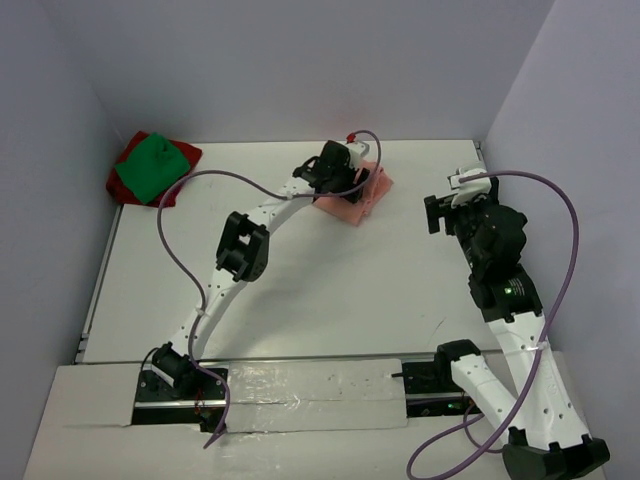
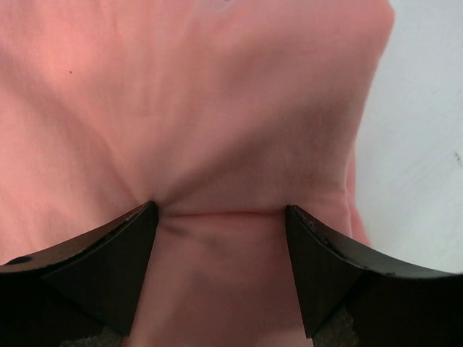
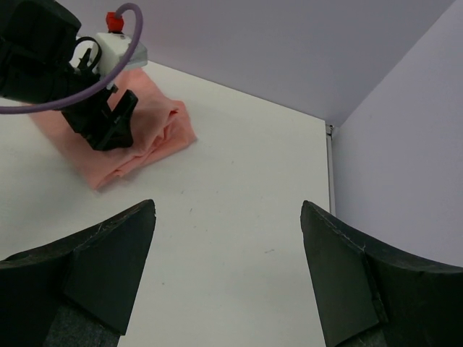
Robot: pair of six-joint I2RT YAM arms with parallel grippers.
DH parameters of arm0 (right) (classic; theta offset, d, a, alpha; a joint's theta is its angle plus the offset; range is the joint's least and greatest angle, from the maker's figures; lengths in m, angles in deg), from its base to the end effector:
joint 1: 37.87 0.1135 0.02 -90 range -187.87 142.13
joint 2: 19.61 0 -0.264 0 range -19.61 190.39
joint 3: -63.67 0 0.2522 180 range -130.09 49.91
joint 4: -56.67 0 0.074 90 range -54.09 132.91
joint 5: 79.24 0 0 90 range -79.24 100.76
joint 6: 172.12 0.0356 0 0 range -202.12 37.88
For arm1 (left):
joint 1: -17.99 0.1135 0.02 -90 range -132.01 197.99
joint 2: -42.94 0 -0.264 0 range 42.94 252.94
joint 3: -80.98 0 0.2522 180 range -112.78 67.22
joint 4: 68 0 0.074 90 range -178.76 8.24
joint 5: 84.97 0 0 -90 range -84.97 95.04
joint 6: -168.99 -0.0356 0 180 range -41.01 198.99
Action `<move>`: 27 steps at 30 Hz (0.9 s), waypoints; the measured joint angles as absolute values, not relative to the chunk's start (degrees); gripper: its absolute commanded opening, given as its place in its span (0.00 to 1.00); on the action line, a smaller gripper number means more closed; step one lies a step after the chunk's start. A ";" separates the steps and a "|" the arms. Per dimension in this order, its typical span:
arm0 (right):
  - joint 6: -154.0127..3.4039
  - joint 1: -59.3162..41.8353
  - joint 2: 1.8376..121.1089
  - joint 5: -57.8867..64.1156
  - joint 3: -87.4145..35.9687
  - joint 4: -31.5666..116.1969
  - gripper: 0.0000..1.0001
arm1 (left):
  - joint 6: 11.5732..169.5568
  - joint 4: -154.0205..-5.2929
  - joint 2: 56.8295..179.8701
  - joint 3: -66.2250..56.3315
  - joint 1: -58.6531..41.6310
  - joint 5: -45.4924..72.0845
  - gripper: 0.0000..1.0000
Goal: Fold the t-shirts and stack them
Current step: Fold the tshirt
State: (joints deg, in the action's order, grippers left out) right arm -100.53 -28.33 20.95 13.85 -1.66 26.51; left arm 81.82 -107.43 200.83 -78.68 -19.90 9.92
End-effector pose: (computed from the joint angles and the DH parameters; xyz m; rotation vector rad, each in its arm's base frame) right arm 0.1556 0.0242 0.3805 -0.3628 1.6273 -0.1621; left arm 0.4743 -0.3729 0.1538 0.7287 2.1489 -0.4787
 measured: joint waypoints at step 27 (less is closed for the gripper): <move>-99.79 -29.53 17.93 10.66 -0.92 26.20 0.89 | 81.44 -113.20 184.04 -64.52 -14.09 1.85 0.99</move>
